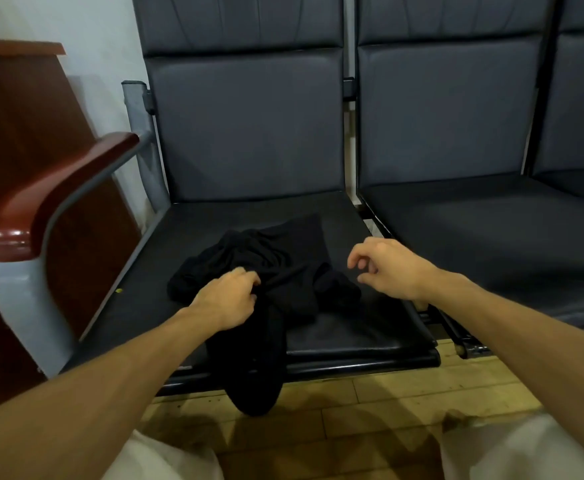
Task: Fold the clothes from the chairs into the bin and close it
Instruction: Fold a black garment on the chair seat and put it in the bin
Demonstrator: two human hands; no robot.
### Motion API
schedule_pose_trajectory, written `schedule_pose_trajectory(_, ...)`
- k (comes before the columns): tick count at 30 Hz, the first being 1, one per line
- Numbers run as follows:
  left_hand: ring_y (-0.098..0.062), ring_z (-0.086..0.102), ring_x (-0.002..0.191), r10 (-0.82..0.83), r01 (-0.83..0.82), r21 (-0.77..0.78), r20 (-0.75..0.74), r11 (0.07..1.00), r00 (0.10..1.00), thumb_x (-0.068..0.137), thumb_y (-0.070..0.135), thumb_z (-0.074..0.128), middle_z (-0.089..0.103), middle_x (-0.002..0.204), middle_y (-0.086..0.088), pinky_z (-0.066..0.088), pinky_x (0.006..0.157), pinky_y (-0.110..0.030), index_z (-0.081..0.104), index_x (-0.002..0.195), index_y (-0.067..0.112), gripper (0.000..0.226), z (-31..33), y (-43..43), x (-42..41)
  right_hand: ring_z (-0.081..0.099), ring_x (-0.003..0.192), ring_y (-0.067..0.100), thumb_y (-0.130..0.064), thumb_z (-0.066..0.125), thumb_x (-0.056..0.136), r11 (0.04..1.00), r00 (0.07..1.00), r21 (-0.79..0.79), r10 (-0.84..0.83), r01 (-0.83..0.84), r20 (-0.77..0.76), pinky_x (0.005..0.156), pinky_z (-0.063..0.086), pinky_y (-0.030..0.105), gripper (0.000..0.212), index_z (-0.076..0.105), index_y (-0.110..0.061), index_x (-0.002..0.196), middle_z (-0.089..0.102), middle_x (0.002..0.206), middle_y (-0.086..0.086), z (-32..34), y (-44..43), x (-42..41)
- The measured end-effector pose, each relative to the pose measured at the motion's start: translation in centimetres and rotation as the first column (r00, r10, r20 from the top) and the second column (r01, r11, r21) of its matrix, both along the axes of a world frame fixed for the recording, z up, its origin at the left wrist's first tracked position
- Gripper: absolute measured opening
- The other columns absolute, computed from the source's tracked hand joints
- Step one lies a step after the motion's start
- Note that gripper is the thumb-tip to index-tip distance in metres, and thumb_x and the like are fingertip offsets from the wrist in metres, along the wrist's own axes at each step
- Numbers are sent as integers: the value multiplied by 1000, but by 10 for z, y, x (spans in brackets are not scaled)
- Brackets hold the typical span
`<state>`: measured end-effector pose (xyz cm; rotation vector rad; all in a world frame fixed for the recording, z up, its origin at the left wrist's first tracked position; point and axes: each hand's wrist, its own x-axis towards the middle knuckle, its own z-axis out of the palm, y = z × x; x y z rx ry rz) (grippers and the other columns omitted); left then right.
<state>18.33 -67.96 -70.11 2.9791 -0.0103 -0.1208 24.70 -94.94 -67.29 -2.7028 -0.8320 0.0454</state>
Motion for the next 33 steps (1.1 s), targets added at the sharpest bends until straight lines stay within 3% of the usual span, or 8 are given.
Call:
schedule_pose_trajectory(3,-16,57,103,-16,39,-162,141,986,990,96,33,53,52,100,9,47,89,-33,60,102,25,12,7,-10,-4,58,80,5,-15,64,89,995,995,77,73,-67,-74,83,52,26,12,63,-25,97,60,89,-8,0,13,-6)
schedule_pose_trajectory(7,-11,52,99,-90,70,-215,-84,974,992,81,69,55,46,103,13,47,89,-34,52,110,27,51,12,-27,-14,58,84,7,-21,63,91,993,989,104,71,-58,-128,86,51,30,20,62,-22,110,60,87,-12,-7,31,-8)
schedule_pose_trajectory(10,-14,52,105,-142,140,-42,-54,989,988,90,42,61,46,109,10,48,89,-34,55,115,27,31,7,-26,-15,47,101,10,-14,53,93,991,994,104,89,-82,-60,100,40,34,30,58,-24,121,53,103,-9,-6,42,-10)
schedule_pose_trajectory(13,-15,61,94,-41,53,-267,51,962,998,90,14,59,62,101,6,50,85,-31,59,94,28,15,7,-19,-12,43,117,15,-14,42,96,987,991,128,109,-98,-83,108,31,37,31,65,-25,113,54,117,-5,0,49,-15)
schedule_pose_trajectory(17,-17,60,75,181,-143,-879,-67,455,981,92,-3,52,66,79,-5,47,69,-24,61,83,12,20,35,-21,-20,50,114,16,-9,37,96,994,990,75,91,-83,-111,106,35,38,36,69,-22,106,58,116,-3,2,45,-13)
schedule_pose_trajectory(21,-26,64,100,77,-272,-962,-269,21,960,95,8,51,70,109,-13,50,92,-35,65,113,4,23,59,-18,-31,61,93,8,1,38,89,939,979,333,-22,90,-201,88,46,25,41,67,-27,93,68,95,-9,7,42,-9)
schedule_pose_trajectory(28,-12,61,81,-277,-159,-800,-376,578,884,96,14,57,66,87,1,49,73,-22,68,104,16,13,40,-18,-42,61,103,15,8,39,86,989,904,136,111,-59,-412,88,47,23,52,59,-26,121,66,111,-1,-2,45,-19)
schedule_pose_trajectory(33,-11,63,81,-48,-18,-607,-93,794,994,96,4,50,68,89,2,46,67,-12,68,96,18,23,31,-2,-34,53,121,15,-3,40,95,991,917,-31,109,-130,-383,100,41,25,46,56,-27,130,58,129,-3,-9,41,-18)
